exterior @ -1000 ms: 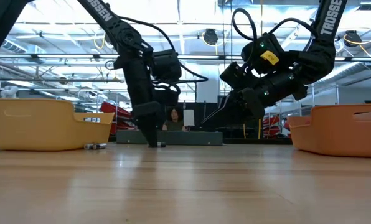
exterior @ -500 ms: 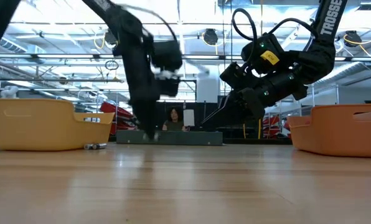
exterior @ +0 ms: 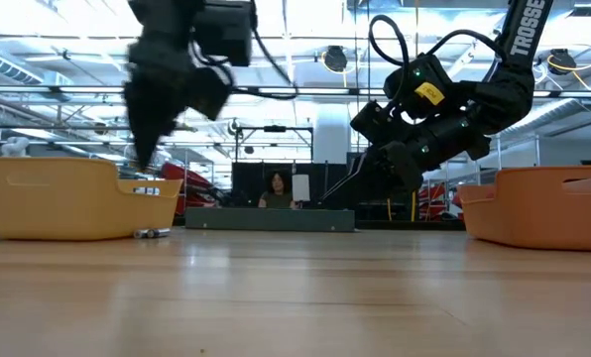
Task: Sort batteries
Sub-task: Put the white battery into the yellow bin
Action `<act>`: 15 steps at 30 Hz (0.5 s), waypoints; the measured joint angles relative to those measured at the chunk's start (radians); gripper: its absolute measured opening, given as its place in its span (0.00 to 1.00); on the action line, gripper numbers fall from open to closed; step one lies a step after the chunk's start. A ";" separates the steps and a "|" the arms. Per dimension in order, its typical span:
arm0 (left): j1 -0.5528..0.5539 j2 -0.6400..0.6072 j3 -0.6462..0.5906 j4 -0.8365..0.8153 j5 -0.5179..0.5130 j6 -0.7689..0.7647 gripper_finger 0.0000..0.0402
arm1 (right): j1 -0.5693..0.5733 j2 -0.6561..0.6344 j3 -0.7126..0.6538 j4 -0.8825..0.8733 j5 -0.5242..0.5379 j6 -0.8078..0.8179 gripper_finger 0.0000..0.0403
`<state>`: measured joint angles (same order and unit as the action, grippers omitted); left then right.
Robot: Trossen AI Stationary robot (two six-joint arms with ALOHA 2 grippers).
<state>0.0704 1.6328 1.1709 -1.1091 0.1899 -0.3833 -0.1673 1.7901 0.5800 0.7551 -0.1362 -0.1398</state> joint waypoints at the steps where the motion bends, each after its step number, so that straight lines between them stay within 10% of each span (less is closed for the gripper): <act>1: -0.013 -0.007 -0.006 -0.032 -0.005 -0.026 0.06 | 0.000 0.000 0.000 -0.001 0.000 0.000 0.36; 15: -0.073 -0.028 -0.134 -0.129 -0.254 -0.155 0.23 | 0.012 0.000 0.000 -0.005 0.000 -0.005 0.36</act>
<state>-0.0025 1.6047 1.0372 -1.2381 -0.0640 -0.5384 -0.1551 1.7901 0.5800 0.7498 -0.1364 -0.1450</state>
